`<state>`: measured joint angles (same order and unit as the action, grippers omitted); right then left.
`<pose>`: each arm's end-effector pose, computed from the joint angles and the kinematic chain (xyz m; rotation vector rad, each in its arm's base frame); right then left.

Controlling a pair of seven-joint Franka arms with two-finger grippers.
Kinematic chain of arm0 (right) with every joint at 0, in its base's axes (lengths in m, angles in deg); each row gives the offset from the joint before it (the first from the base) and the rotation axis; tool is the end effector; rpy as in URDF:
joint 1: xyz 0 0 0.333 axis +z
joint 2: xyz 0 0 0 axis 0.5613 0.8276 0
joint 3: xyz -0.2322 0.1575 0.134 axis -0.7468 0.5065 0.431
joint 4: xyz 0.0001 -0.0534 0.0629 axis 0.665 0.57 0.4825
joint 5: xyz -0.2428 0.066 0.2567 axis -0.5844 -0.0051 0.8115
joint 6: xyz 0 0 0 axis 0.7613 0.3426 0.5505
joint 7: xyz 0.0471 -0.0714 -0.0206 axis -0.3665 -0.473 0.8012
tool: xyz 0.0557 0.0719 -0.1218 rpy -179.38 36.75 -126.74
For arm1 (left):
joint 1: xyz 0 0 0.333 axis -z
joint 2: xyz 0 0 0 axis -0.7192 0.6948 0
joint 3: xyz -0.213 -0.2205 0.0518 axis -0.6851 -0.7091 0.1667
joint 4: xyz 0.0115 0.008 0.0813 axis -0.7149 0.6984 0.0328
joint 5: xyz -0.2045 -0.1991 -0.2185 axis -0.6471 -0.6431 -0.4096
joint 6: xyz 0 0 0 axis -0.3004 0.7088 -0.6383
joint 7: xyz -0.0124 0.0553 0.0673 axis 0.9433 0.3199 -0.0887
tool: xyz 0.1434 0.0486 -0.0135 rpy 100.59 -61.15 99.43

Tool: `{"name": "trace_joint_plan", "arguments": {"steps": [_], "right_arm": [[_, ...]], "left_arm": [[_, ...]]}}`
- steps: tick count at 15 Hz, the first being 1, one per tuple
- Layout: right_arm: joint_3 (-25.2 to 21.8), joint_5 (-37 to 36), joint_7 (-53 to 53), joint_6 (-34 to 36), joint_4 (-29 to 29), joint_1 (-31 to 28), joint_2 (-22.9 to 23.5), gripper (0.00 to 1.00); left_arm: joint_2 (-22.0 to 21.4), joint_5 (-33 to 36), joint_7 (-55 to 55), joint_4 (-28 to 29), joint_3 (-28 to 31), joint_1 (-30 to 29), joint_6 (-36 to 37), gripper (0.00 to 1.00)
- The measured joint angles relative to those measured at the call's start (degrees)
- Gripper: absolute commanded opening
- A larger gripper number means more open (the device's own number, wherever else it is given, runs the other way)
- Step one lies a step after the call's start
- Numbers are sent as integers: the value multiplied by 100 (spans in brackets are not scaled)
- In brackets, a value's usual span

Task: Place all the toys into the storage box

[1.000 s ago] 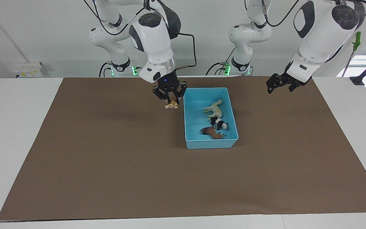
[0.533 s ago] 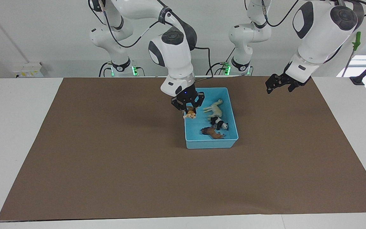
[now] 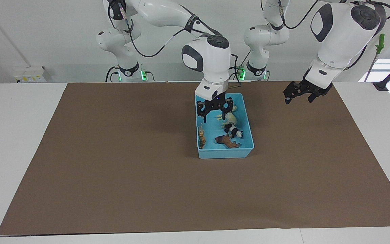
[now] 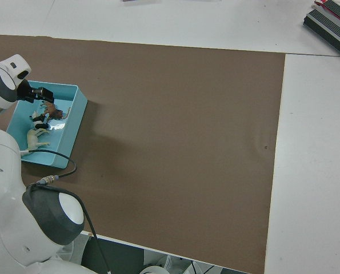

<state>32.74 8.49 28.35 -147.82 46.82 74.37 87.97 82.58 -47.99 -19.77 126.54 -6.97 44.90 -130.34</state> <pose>0.5144 0.4274 0.4155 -3.0990 -0.1438 -0.2882 0.5235 -0.0744 0.5361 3.1159 0.0177 -0.0965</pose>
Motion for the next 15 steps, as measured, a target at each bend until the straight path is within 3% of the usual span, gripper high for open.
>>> {"name": "trace_joint_plan", "arguments": {"steps": [7,12,15], "right_arm": [[-43,273,1600,1194,-85,-1340,-818,100],[-61,284,2917,2302,96,-2733,-1634,100],[-75,288,3533,2634,168,-3533,-1967,100]], "left_arm": [[-1,0,0,0,17,-8,-29,100],[-1,0,0,0,33,-18,-29,100],[-1,0,0,0,33,-18,-29,100]]}}
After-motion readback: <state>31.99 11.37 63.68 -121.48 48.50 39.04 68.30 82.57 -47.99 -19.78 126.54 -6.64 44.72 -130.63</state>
